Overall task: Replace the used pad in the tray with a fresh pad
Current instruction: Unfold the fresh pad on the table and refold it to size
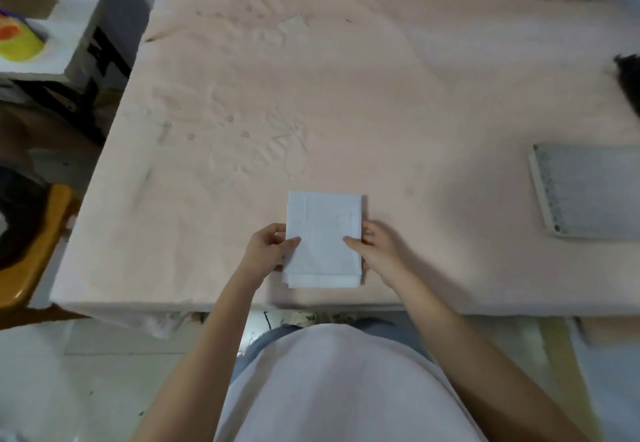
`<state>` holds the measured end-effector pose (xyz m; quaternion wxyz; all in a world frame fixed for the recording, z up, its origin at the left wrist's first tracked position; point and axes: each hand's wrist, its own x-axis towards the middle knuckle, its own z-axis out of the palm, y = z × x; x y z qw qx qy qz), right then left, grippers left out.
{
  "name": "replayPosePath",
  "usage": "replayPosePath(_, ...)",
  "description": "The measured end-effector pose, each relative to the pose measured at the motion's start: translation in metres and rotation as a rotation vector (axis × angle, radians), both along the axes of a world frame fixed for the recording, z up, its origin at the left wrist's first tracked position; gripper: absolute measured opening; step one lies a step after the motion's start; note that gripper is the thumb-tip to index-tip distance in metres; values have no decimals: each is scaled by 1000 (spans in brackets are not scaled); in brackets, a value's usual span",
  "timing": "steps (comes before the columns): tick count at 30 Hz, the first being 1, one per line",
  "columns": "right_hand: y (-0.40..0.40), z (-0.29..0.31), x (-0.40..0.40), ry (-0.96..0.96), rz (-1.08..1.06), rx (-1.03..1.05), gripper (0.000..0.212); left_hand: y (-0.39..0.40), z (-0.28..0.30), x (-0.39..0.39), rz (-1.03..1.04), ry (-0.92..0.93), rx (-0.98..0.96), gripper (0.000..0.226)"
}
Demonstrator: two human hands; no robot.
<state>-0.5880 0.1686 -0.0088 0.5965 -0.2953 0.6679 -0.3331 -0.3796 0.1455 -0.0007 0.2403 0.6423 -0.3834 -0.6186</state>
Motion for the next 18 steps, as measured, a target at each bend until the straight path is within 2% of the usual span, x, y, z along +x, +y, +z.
replayPosePath(4, 3, -6, 7, 104, 7, -25, 20, -6, -4, 3, -77, -61, 1, 16)
replayPosePath(8, 7, -15, 7, 206, -20, -66, 29, -9, -14, 5, -105, -109, 11, 9)
replayPosePath(12, 5, -18, 3, 277, 4, -92, 26, -8, -24, 4, -104, -150, 19, 21)
replayPosePath(18, 11, -19, -6, 333, 26, -87, 25, -6, -30, -6, -159, -228, -81, 25)
